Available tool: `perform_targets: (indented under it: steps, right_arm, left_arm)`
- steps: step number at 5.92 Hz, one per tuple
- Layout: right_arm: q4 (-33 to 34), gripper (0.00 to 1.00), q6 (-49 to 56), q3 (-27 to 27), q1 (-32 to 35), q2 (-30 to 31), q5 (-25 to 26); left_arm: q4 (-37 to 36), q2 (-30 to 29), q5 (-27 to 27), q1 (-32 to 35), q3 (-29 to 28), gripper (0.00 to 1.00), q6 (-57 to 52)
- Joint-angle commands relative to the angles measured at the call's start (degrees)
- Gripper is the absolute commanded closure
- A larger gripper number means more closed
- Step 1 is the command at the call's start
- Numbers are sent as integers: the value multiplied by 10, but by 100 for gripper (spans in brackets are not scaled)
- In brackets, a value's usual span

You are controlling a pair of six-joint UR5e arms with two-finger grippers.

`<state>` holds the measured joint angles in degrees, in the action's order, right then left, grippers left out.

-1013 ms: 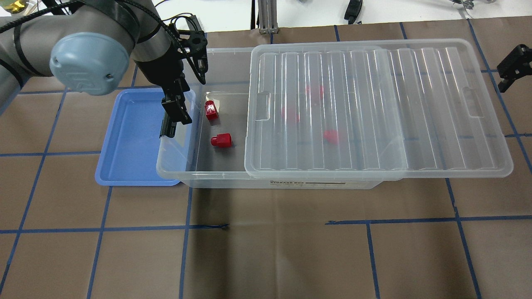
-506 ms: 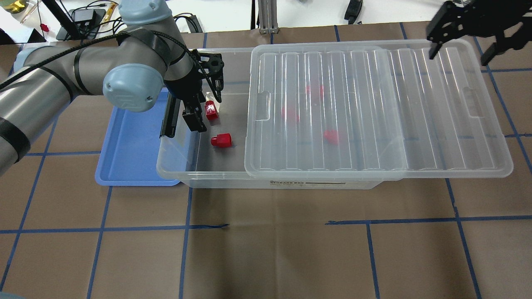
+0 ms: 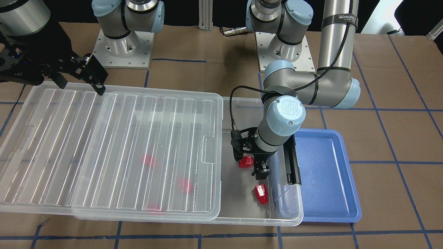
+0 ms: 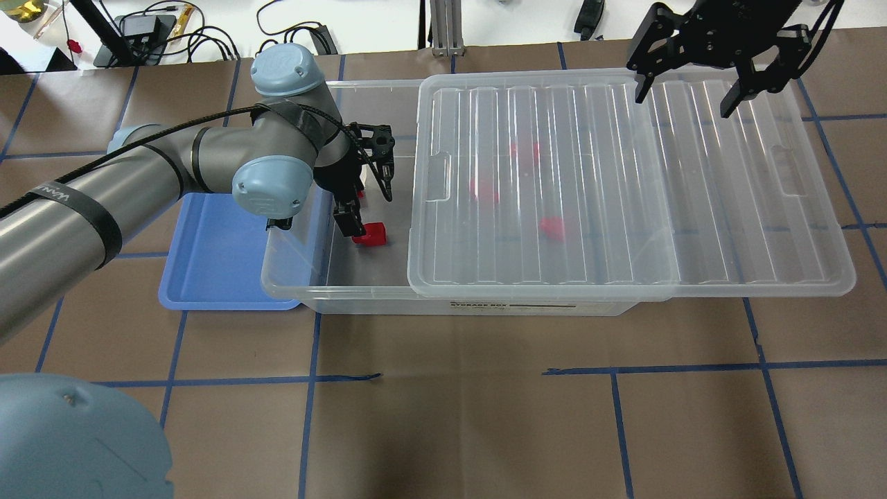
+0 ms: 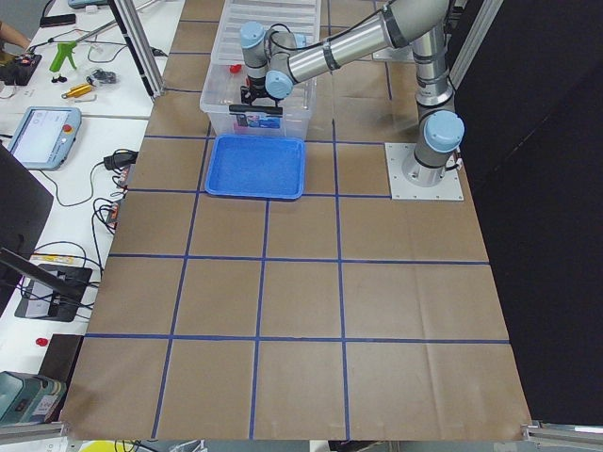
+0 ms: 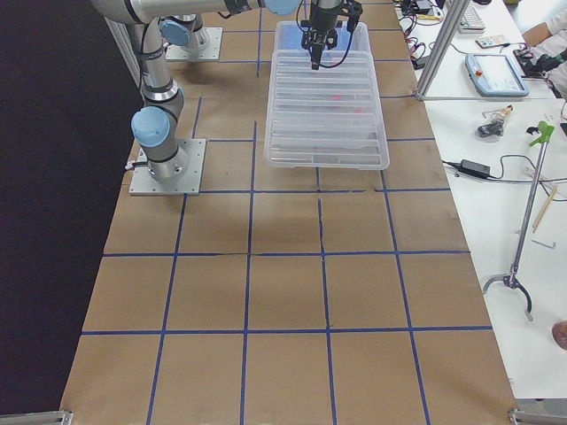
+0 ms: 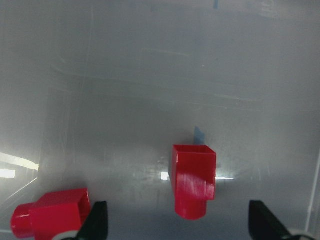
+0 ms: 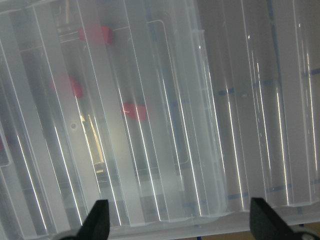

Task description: Place red block in blue tray from box

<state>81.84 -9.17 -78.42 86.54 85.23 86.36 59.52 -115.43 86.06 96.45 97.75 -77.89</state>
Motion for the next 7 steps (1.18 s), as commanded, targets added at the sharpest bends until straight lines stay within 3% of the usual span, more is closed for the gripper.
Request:
perform_targets:
  steps: [1,2,3,5,6,7]
  right_arm:
    - [6,0,0,-22,2,4,2]
    - [9,0,0,-21,2,3,4]
    - [8,0,1,-22,2,1,6]
    - [3,0,-4,-24,2,4,9]
    - [3,0,-2,-24,6,7,34]
    - [8,0,-6,-25,12,6,38]
  left_arm:
    - [-8,-21,3,12,2,3,2]
    - [-22,-36,3,17,2,4,2]
    - [-24,-44,3,17,3,13,1]
    - [-23,-42,4,16,2,74,-3]
    - [-24,-38,8,16,0,85,-1]
    - [-18,-29,10,16,-9,88,0]
